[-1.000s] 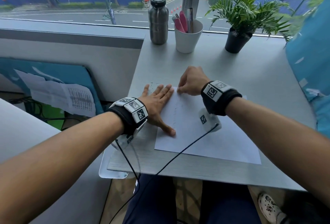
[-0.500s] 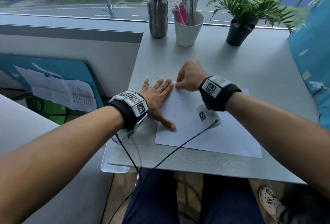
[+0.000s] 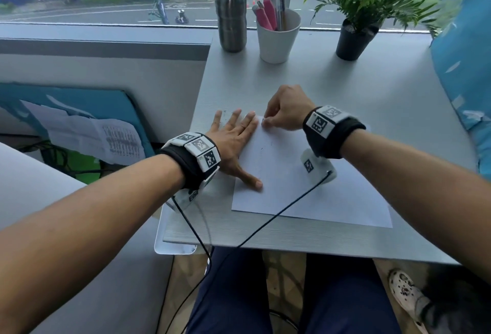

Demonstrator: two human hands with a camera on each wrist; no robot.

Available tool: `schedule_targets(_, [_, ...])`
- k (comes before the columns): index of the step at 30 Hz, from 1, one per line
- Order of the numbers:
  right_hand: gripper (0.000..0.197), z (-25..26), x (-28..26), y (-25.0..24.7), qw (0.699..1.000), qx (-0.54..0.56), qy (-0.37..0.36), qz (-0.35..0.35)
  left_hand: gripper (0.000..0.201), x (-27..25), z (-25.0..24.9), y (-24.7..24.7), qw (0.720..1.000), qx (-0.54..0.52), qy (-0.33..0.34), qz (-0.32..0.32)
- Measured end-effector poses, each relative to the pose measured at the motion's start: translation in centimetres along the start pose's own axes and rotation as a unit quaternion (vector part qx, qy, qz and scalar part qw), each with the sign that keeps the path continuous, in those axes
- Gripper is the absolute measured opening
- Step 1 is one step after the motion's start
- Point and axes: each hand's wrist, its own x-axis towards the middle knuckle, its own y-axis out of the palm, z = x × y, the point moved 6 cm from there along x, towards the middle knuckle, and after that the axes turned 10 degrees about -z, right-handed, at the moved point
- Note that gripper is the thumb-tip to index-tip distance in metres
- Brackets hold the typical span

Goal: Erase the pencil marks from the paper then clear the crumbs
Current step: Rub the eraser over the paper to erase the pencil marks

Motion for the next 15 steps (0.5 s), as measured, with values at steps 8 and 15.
schedule_targets(8, [0.016,0.6,-0.4,0.1,0.999,-0.016,-0.025,0.030,0.156,0.2,-0.2,-0.4,1.000,0.020,0.001,0.013])
schedule_targets(15, [0.009,1.9,-4.1,2.0,0.993,-0.007,-0.066,0.098,0.157,-0.1,-0.2,-0.3,1.000,0.011,-0.005,0.023])
